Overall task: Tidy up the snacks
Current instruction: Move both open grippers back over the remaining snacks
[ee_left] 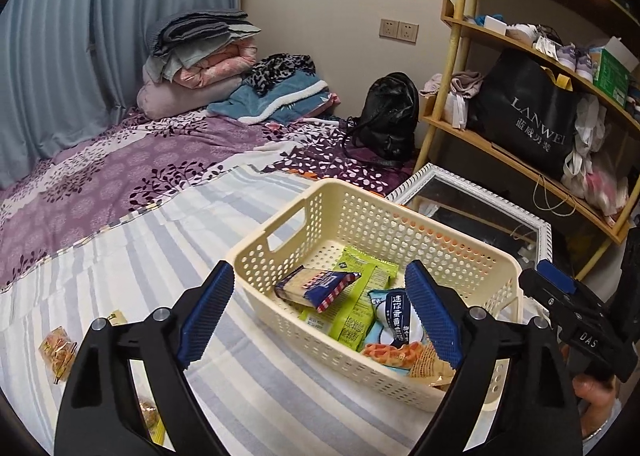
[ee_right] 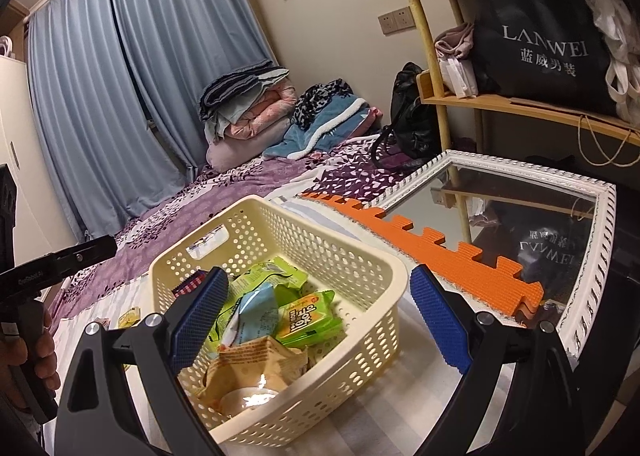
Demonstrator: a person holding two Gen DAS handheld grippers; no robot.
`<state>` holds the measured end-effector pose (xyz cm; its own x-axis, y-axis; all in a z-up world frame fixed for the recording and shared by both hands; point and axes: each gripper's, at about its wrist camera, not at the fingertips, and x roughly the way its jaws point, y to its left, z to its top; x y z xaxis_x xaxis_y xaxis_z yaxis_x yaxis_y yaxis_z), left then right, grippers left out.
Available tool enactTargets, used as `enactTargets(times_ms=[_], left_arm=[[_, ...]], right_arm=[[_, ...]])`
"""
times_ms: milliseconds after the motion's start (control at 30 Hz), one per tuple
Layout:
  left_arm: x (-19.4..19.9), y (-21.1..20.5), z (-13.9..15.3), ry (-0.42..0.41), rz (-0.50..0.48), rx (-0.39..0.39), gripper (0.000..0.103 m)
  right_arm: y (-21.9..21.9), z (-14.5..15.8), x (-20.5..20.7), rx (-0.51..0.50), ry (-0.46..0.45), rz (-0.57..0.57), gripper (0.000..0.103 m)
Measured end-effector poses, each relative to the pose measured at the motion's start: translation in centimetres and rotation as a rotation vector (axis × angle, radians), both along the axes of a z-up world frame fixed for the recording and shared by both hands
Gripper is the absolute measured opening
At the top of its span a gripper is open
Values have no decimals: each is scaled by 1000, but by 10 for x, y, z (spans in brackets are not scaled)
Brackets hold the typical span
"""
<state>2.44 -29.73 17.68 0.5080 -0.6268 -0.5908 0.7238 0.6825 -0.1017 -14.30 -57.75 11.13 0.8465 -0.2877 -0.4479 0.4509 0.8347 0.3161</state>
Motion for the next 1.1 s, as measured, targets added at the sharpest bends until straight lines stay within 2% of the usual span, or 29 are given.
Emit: enactTargets(times_ms=[100, 633, 1100], left_arm=[[-1, 10, 2, -7, 20, -6, 95], [-8, 61, 17, -28, 93, -44, 98], [-14, 128, 28, -38, 213, -88, 99]], right_arm=[[6, 4, 0, -8, -4, 6, 92], [33, 28, 2, -47, -32, 57, 93], [68, 44, 5, -84, -51, 142, 94]])
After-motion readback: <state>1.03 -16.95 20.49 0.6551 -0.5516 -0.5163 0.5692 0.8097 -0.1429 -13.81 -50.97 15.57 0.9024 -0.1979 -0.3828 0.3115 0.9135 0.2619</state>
